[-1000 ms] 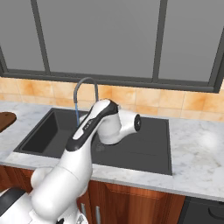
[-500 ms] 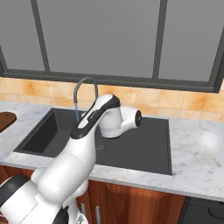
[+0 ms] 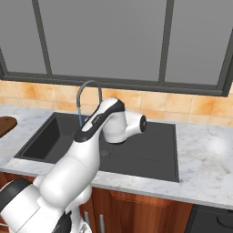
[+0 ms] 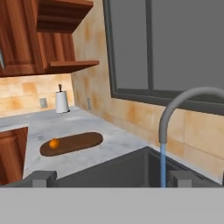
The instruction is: Pick the tangerine from the sink and place it on the cutting board to airdry. Then turn off the sink faucet.
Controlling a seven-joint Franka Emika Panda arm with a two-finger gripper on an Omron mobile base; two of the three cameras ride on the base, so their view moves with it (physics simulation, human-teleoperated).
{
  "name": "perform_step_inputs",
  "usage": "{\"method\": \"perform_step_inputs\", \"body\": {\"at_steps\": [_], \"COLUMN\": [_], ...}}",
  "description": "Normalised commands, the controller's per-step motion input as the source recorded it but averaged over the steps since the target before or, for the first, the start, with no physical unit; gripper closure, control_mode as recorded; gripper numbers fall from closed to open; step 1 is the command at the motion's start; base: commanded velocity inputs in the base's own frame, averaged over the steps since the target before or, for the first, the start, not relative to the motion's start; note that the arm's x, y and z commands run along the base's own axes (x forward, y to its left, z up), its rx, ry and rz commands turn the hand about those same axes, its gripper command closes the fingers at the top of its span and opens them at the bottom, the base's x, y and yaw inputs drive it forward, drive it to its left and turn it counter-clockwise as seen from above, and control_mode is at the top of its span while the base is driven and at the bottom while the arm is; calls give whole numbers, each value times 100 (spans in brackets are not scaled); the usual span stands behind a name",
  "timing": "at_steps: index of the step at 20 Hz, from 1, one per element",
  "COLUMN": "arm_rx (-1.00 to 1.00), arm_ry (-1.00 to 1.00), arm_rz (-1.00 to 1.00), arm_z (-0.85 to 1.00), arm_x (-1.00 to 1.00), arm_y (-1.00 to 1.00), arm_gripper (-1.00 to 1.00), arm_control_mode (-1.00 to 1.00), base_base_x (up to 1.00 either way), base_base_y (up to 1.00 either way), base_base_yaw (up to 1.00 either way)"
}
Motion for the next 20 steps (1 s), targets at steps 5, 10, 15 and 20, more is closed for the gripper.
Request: {"method": "perform_step_inputs", "body": {"at_steps": [5,10,15,20], "arm_rx": [0,0,0,0], "arm_ry": [0,0,0,0], "arm_rz": [-3,-2,-2,-1], "arm_z": [-20,-15,-20,-11], "arm_x": [6,21,21,26], "arm_y": [14,4,0,0], "arm_gripper": [-100,-100,-100,-100], "arm_control_mode": [-100,-100,-100,-100], "base_base_x": [0,0,0,0], "base_base_y": [0,0,0,0], "base_base_yaw": [0,0,0,0]}}
